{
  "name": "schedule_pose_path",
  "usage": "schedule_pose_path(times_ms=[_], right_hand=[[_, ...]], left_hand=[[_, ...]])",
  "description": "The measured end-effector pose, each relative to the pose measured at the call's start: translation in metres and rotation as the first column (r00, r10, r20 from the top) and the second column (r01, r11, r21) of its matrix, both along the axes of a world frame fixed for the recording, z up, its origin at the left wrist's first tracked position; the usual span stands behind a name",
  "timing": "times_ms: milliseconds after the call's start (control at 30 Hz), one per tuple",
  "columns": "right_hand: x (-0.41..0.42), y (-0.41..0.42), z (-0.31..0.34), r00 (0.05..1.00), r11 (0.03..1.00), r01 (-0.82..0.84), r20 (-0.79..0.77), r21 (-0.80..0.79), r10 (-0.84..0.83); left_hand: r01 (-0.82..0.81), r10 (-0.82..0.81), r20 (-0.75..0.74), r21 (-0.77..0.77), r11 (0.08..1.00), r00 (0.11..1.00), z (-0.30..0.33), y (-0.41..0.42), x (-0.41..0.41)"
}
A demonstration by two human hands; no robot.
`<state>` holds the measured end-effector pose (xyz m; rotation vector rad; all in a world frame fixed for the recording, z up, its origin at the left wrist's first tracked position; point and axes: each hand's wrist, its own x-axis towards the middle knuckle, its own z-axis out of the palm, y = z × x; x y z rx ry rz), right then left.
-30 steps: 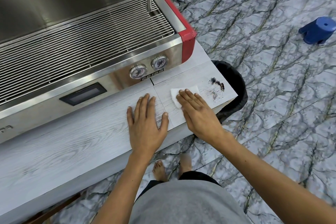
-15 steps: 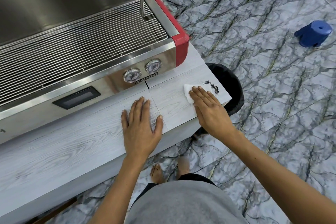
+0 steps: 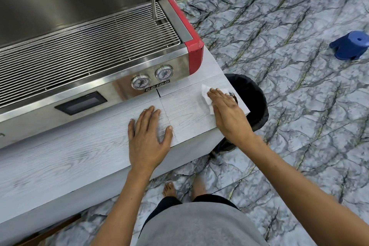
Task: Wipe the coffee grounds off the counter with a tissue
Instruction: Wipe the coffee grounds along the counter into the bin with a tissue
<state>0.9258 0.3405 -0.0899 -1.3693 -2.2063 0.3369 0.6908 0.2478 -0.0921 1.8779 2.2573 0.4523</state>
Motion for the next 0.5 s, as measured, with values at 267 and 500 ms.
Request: schedule_pose_path(times_ms=[267,500], right_hand=[[-0.046,-0.023,-0.015,0.981,0.986,-0.158,0.119,0.046,0.152],[-0.051,0.000,-0.014,0.983,0.998,-0.057,0.177,0.041,0.049]], left_hand=[[-0.007,0.007,0.003,0.011,1.000,1.000,0.001,-0.001,0.001],[0.012,-0.012,0.013,0.007,1.000,1.000,-0.001,-0.001,-0.002]])
